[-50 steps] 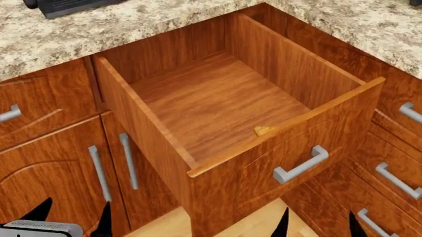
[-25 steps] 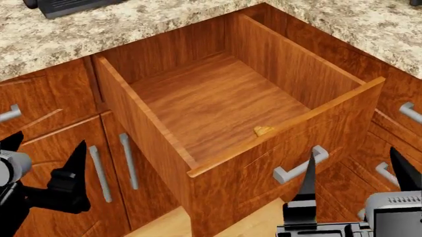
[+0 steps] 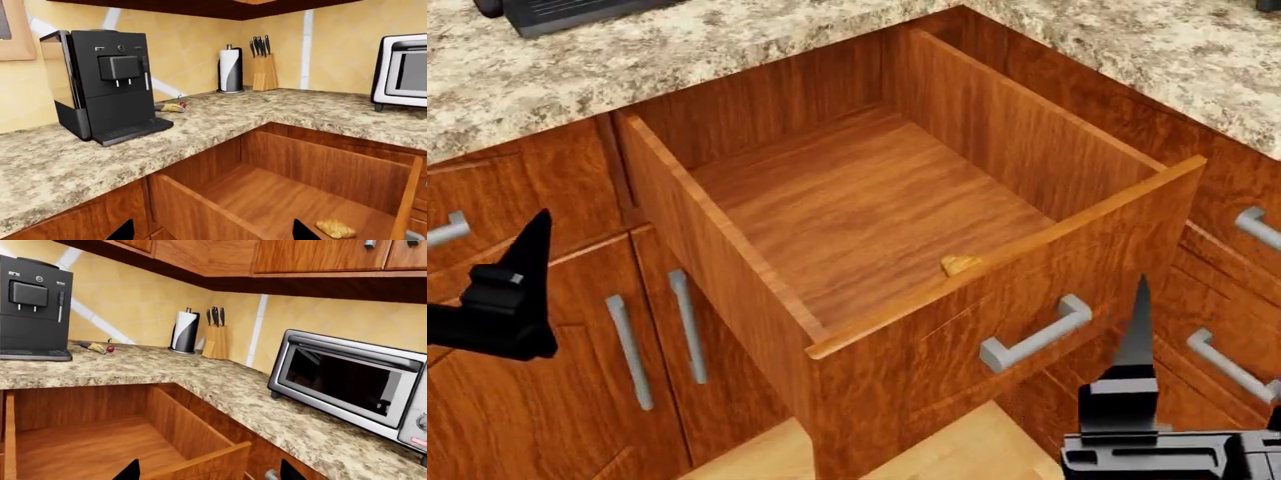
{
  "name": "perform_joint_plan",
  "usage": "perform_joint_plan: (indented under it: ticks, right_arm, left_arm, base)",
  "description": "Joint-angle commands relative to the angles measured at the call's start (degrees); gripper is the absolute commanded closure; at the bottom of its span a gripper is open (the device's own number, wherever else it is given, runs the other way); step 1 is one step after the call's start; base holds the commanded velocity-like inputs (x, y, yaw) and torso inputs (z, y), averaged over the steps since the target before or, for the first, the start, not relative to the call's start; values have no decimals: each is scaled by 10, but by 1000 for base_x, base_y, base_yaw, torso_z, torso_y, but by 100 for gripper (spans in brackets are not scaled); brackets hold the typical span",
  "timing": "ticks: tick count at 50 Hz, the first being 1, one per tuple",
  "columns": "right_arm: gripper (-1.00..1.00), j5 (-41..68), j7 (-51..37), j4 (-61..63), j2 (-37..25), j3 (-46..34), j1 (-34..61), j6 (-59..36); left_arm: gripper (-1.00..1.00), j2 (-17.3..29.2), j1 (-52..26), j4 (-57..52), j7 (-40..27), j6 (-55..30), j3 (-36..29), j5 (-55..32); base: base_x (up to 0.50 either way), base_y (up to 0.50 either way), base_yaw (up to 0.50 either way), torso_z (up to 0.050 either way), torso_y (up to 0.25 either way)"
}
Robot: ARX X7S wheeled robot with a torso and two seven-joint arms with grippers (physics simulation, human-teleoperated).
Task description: Close the right drawer.
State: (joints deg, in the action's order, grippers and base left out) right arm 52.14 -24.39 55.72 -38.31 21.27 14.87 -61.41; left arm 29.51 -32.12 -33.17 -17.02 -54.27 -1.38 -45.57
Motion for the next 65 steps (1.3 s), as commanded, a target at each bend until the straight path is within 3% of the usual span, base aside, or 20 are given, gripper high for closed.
perform_joint_plan:
  ticks: [1, 9, 30, 45, 65]
  right_arm:
    - [-100, 31, -29, 26, -22, 51, -13, -22]
    - [-100, 30, -48, 25, -27, 43, -18, -22]
    - [-100, 42, -95, 21, -36, 42, -20, -25]
    - [-100, 121, -172, 21, -64, 35, 29, -86]
    - [-100, 100, -169, 15, -84, -19, 42, -70]
  left_arm:
    - [-100, 7, -20, 9, -1, -8, 2, -4]
    - [-100, 8, -21, 22, 2, -1, 0, 2]
    - [-100, 0, -73, 74, 14, 2, -30, 18]
    - [-100, 6, -75, 77, 15, -3, -20, 6]
    - [-100, 13, -68, 76, 18, 4, -20, 5]
  base:
    - [0, 0, 0, 0, 0]
    - [-22, 16, -130, 0, 0]
    - [-84, 72, -500, 0, 0]
    - [31, -31, 0, 0, 0]
    - [307, -155, 0, 0, 0]
